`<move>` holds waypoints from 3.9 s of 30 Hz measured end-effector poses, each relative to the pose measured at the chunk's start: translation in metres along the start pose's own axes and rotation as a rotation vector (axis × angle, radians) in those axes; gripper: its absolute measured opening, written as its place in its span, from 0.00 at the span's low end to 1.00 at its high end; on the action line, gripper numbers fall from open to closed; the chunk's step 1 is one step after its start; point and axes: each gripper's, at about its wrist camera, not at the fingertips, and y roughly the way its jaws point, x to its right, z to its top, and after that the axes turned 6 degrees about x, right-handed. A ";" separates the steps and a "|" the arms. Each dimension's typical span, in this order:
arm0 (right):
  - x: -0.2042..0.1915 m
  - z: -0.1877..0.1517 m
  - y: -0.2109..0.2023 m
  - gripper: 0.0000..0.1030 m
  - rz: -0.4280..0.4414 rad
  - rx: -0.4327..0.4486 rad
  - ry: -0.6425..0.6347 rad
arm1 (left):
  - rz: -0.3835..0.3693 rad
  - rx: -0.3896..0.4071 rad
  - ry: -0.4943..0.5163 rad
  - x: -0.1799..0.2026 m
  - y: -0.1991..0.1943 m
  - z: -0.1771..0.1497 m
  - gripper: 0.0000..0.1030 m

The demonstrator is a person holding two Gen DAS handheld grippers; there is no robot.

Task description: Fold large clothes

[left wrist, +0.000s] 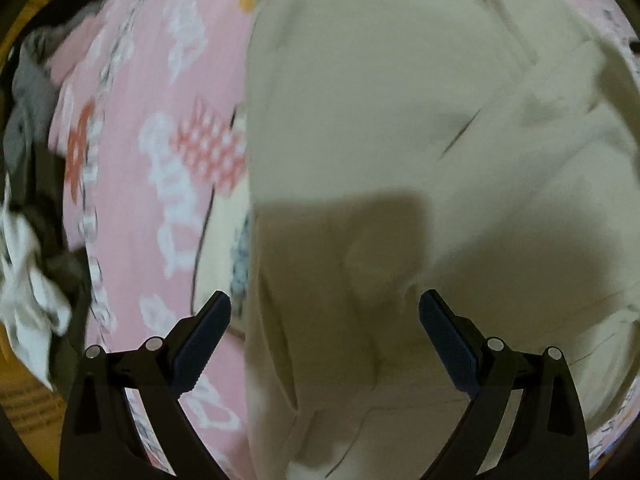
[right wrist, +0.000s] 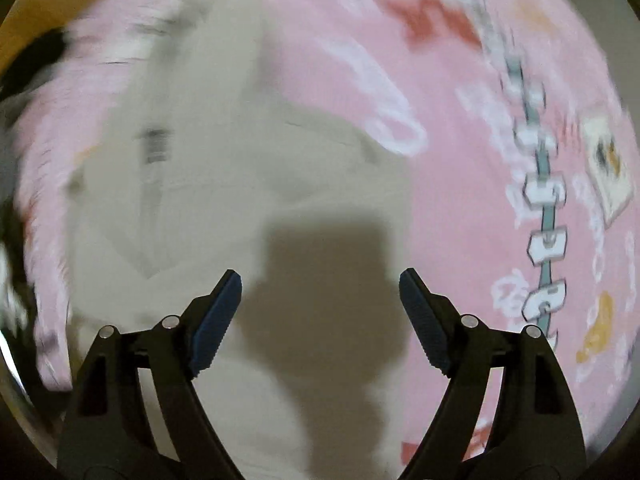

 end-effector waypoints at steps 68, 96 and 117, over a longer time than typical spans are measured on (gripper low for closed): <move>-0.012 -0.267 -0.057 0.60 0.375 0.164 0.139 | -0.437 0.166 -0.500 -0.098 -0.085 -0.062 0.05; -0.039 -0.222 -0.158 0.84 0.052 0.268 0.492 | -0.293 -0.074 -0.315 -0.193 -0.033 -0.018 0.67; -0.070 0.176 -0.059 0.87 0.493 0.091 0.202 | -0.760 -0.079 -0.597 -0.157 -0.065 0.329 0.92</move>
